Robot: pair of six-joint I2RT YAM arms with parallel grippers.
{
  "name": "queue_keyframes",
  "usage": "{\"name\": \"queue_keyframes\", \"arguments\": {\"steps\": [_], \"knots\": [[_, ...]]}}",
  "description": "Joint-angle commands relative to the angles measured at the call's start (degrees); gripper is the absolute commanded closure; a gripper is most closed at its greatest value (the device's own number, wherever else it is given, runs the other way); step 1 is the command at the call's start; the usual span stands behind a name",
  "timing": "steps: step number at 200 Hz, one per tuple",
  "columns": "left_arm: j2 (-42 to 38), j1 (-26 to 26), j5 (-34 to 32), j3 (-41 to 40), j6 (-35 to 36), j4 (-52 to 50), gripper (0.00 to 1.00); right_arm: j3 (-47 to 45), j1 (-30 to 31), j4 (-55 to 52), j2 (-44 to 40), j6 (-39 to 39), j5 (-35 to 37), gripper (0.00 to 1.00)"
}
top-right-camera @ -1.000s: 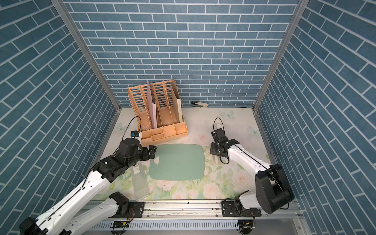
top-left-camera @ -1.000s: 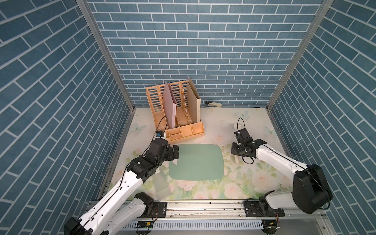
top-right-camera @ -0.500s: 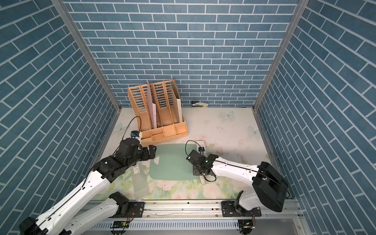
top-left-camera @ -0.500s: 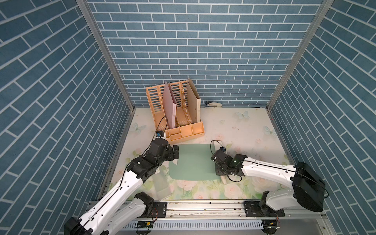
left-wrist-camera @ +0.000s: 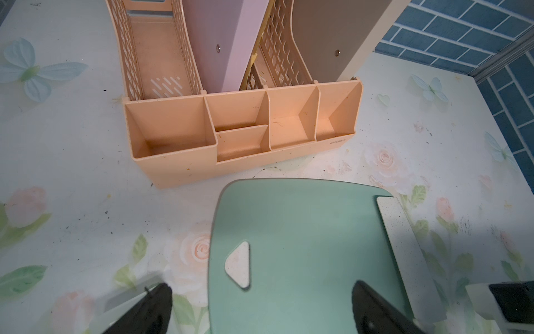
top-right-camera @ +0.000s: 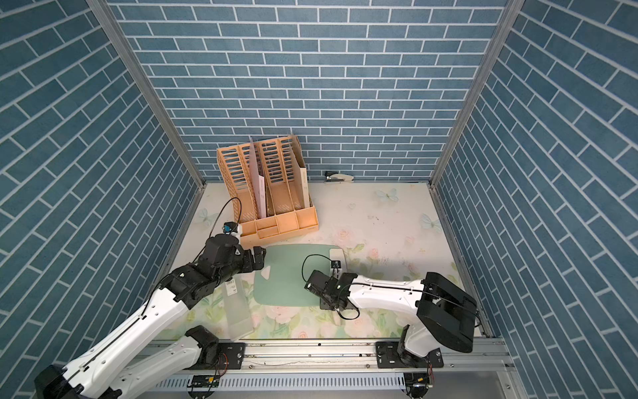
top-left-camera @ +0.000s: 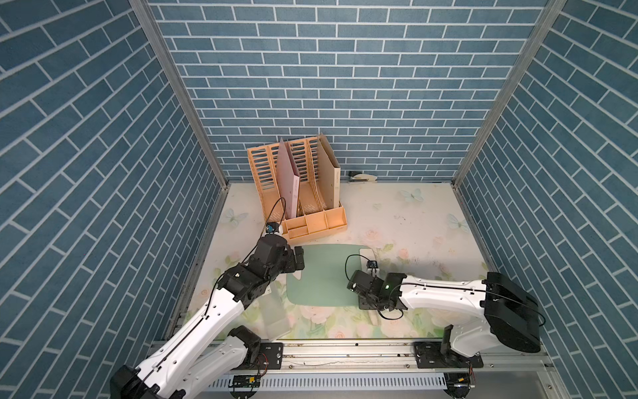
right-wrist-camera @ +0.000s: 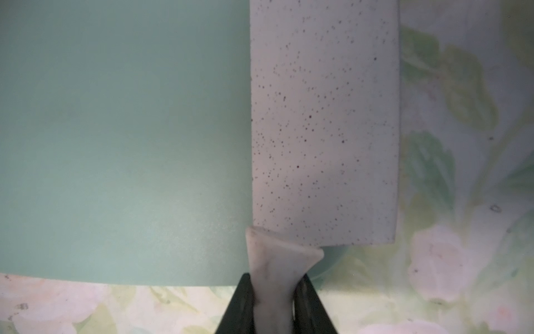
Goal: Align the knife with the edge of the cutting board
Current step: Adjust the work surface at the center of the board.
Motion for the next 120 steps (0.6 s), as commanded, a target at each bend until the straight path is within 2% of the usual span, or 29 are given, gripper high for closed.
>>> {"name": "queue_keyframes", "arguments": {"steps": [1,120], "knots": [[0.54,-0.55,-1.13,-0.26,-0.45,-0.35,0.00,-1.43,1.05,0.36,-1.08,4.26,2.45,1.00],[2.57,-1.04,-2.91,0.00,-0.98,-1.03,0.01,-0.92,6.19,-0.57,-0.39,10.54,3.85,1.00]]}}
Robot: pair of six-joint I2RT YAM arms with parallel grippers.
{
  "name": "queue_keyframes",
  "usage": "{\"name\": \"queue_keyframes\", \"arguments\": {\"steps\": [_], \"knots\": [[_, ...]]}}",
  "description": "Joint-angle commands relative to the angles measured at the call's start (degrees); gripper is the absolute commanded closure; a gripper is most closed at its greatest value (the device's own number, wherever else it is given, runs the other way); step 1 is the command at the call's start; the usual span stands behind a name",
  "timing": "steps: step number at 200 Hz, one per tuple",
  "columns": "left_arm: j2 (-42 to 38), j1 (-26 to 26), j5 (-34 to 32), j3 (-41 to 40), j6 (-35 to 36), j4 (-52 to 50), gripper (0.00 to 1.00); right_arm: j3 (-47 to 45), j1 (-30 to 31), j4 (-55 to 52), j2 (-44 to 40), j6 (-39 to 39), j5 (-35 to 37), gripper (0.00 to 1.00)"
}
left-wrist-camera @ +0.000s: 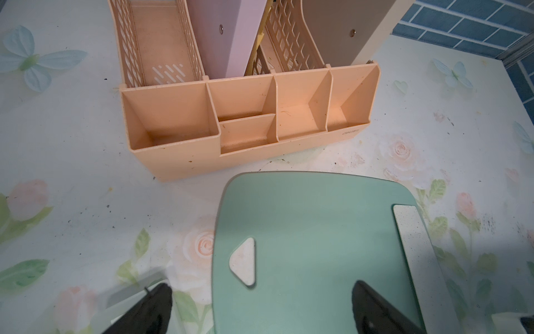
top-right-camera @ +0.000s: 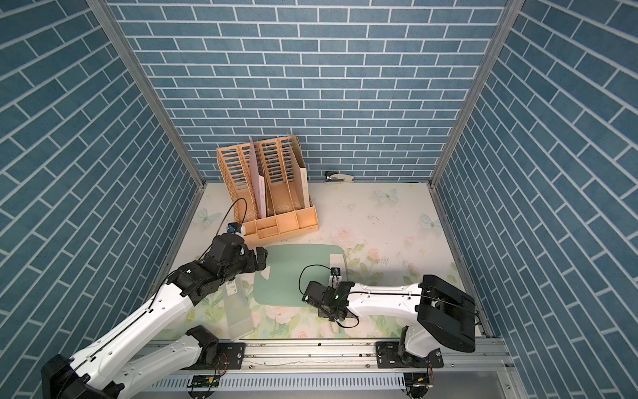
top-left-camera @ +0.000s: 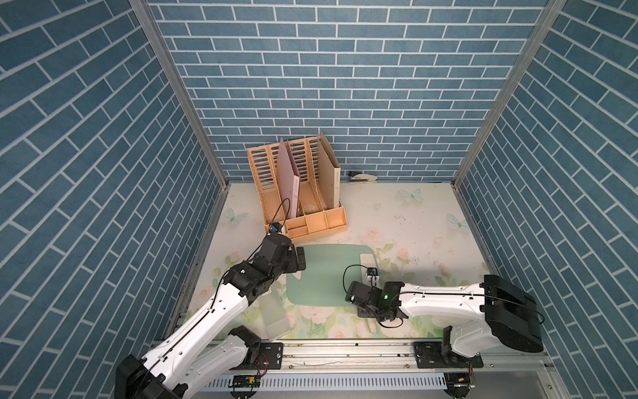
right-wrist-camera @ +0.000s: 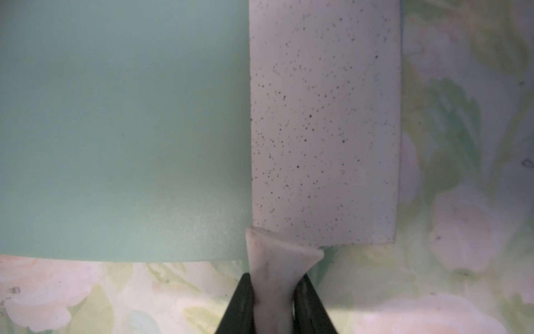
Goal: Align the knife with the edge of the cutting board
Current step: Adjust the work surface at the center of the board.
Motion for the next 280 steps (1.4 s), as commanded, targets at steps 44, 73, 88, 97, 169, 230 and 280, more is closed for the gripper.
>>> {"name": "queue_keyframes", "arguments": {"steps": [44,73,88,97,169,230,280], "knots": [[-0.41,-0.36,-2.32,0.00,-0.78,-1.21,0.00,0.70,2.48,-3.38,0.03,7.61,3.38,1.00],[0.53,-0.36,-2.79,0.26,-1.01,-1.63,0.00,1.69,2.88,-4.39,1.41,7.83,3.93,1.00],[0.73,-0.36,-3.24,0.35,-1.13,-1.76,0.00,2.17,3.03,-4.66,2.42,7.63,3.82,1.00],[0.96,-0.42,-3.36,0.40,-1.20,-1.86,0.00,2.44,3.30,-4.86,3.06,7.64,3.79,1.00],[1.92,-0.36,-3.58,0.62,-1.29,-2.20,0.00,2.92,4.65,-5.42,4.56,5.36,3.80,1.00],[2.53,-0.42,-3.95,0.79,-1.36,-2.37,0.00,1.75,4.69,-3.56,4.79,5.22,3.87,1.00],[3.11,-0.38,-3.95,0.88,-1.35,-2.48,0.00,1.35,4.66,-3.31,4.59,5.27,4.15,1.00]]}}
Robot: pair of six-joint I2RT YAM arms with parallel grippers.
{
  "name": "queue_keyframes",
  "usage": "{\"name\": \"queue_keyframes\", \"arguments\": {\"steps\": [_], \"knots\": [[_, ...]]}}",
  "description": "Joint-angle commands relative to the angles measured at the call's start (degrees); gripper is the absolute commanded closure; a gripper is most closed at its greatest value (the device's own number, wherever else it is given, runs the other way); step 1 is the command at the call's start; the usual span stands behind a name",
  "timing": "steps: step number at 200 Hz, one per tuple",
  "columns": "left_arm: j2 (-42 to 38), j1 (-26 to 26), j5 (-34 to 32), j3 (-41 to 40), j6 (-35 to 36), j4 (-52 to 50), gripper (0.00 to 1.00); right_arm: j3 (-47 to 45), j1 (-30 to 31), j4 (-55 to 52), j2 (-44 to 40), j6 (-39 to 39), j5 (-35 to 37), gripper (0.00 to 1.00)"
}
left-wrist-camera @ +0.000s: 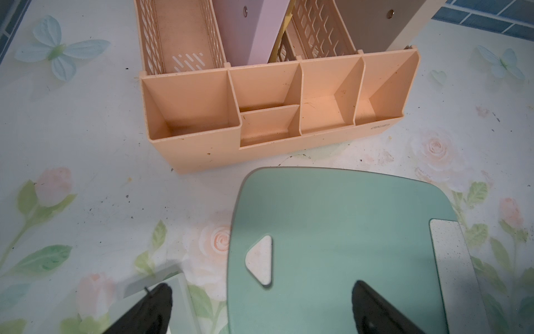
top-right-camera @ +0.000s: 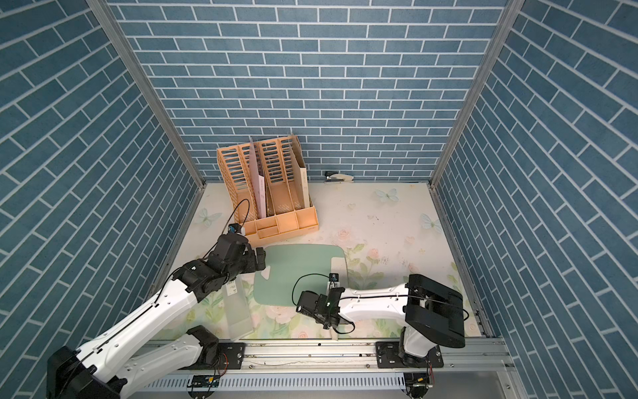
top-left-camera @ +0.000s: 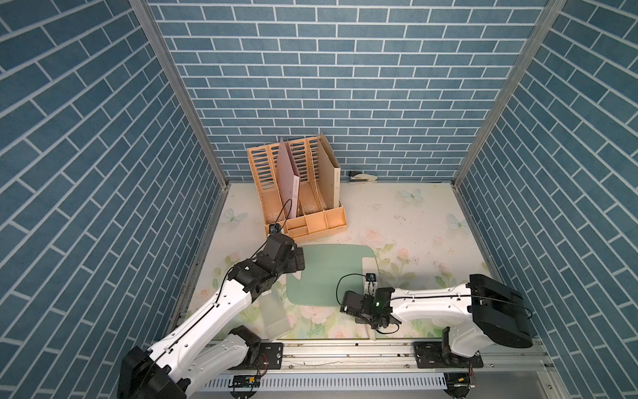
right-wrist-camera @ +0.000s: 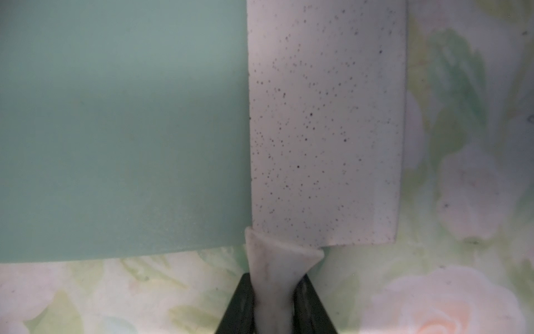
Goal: Align the knife with the edge of the cutting board
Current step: Adjust the work surface at the center of the board.
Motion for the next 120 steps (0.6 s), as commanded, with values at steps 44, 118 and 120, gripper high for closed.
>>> {"name": "queue_keyframes", "arguments": {"steps": [44,118,120], "knots": [[0.02,-0.32,-0.89,0.80,-0.33,-1.15,0.00,-0.54,0.22,-0.12,-0.09,-0.46,1.97,1.00],[-0.19,-0.31,-0.96,0.75,-0.44,-1.13,0.00,-1.10,-0.26,0.65,-0.19,-0.54,1.88,1.00],[-0.16,-0.36,-0.94,0.72,-0.42,-1.13,0.01,-1.07,-0.29,0.68,-0.15,-0.57,1.88,1.00]]}}
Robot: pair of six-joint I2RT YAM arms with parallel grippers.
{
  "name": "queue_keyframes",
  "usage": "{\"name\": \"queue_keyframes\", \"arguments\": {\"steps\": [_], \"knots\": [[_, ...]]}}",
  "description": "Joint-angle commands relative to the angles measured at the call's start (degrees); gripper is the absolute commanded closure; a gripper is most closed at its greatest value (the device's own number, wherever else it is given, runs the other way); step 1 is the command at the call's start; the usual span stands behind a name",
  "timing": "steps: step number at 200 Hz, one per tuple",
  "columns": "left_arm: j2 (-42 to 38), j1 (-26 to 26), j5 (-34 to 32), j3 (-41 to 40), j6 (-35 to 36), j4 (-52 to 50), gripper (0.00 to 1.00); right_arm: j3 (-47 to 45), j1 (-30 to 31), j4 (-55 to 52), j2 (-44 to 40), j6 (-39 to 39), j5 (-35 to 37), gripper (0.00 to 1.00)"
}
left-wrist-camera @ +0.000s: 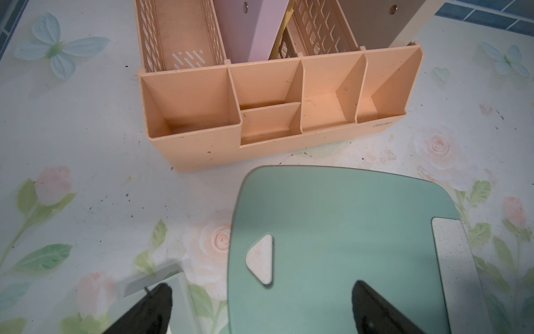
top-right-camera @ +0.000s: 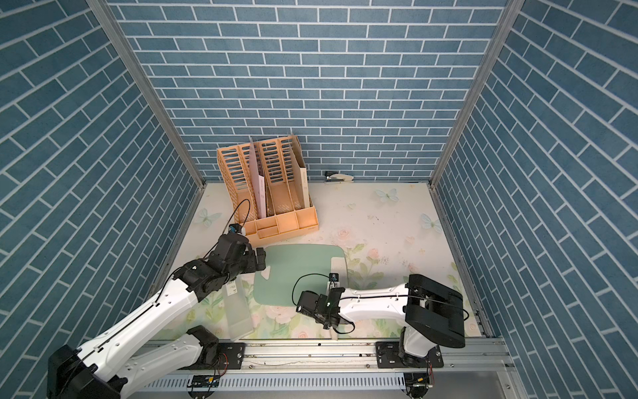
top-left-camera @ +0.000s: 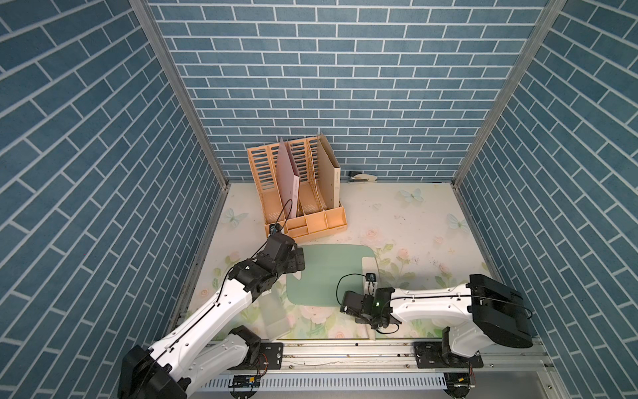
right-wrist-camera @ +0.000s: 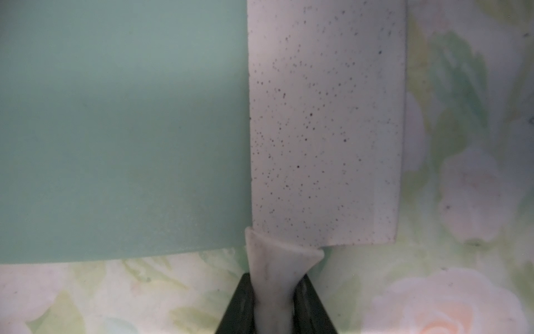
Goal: Align the knife with the edge of the cutting board
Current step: Adjust the work surface at the center of the board.
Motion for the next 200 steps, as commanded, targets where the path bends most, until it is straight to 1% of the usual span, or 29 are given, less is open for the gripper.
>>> {"name": "queue_keyframes", "arguments": {"steps": [1,81,104,125,141,152,160,176,186,200], "knots": [[-0.51,-0.34,-0.94,0.71,-0.43,-1.02,0.01,-0.96,-0.21,0.18,-0.17,-0.64,1.68,1.00],[-0.32,-0.36,-0.10,0.66,-0.79,-1.04,0.00,-0.93,-0.24,0.48,0.05,-0.61,1.50,1.00],[1.21,-1.30,6.54,0.70,-0.63,0.20,0.01,-1.15,-0.25,0.88,0.06,-0.61,1.49,1.00],[2.37,-1.84,16.87,-3.10,-3.71,3.88,0.05,-0.95,-0.29,0.88,0.16,-0.70,1.43,1.00],[1.71,-4.91,23.48,-8.02,-7.42,9.30,0.06,-1.06,-0.31,0.89,0.09,-0.70,1.41,1.00],[1.71,-8.50,25.65,-10.44,-10.00,12.56,0.06,-1.07,-0.32,1.02,-0.10,-0.70,1.47,1.00],[1.78,-11.37,25.75,-11.54,-11.74,13.96,0.07,-1.15,-0.31,1.02,-0.15,-0.70,1.42,1.00],[2.37,-16.31,23.77,-12.29,-13.98,14.14,0.08,-1.40,-0.40,1.16,-0.24,-0.70,1.34,1.00],[2.39,-18.43,23.07,-12.60,-15.17,13.99,0.09,-1.50,-0.55,1.24,-0.24,-0.70,1.19,1.00],[1.47,-20.82,24.20,-13.93,-17.04,16.41,0.10,-1.70,-0.65,1.60,-0.56,-0.70,1.15,1.00]]}}
